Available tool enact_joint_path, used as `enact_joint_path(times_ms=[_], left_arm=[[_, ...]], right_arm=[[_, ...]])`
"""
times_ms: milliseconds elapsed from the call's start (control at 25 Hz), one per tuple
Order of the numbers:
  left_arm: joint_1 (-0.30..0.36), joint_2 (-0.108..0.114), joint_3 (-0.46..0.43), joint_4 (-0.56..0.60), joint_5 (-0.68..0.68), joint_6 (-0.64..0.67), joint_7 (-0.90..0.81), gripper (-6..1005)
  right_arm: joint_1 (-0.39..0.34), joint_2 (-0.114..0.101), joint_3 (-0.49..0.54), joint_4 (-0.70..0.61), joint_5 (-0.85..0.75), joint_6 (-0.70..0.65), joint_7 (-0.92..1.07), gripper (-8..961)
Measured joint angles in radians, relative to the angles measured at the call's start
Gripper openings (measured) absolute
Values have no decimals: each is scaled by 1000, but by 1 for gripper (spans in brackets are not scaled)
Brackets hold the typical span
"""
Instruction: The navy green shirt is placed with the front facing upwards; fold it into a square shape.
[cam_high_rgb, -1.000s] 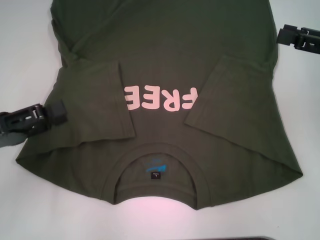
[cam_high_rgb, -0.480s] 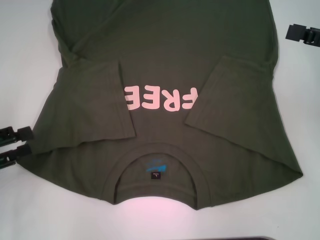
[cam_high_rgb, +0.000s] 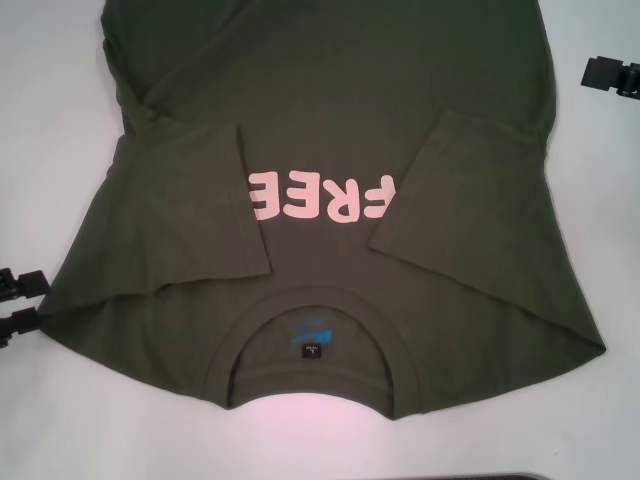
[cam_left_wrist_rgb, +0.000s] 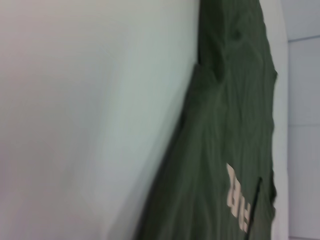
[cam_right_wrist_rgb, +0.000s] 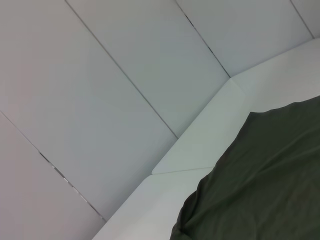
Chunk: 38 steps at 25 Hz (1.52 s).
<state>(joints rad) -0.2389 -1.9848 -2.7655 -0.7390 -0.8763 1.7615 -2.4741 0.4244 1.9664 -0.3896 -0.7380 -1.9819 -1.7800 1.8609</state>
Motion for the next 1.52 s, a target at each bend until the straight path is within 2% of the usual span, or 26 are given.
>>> enact_joint_path(times_ms=[440, 1520], left_arm=[[-7, 11, 9, 3, 50, -76, -65, 624], [-58, -8, 14, 6, 105, -134, -115, 625]], right_arm=[[3, 0, 2, 0, 0, 3, 0, 748], [11, -6, -1, 8, 0, 30, 0, 748]])
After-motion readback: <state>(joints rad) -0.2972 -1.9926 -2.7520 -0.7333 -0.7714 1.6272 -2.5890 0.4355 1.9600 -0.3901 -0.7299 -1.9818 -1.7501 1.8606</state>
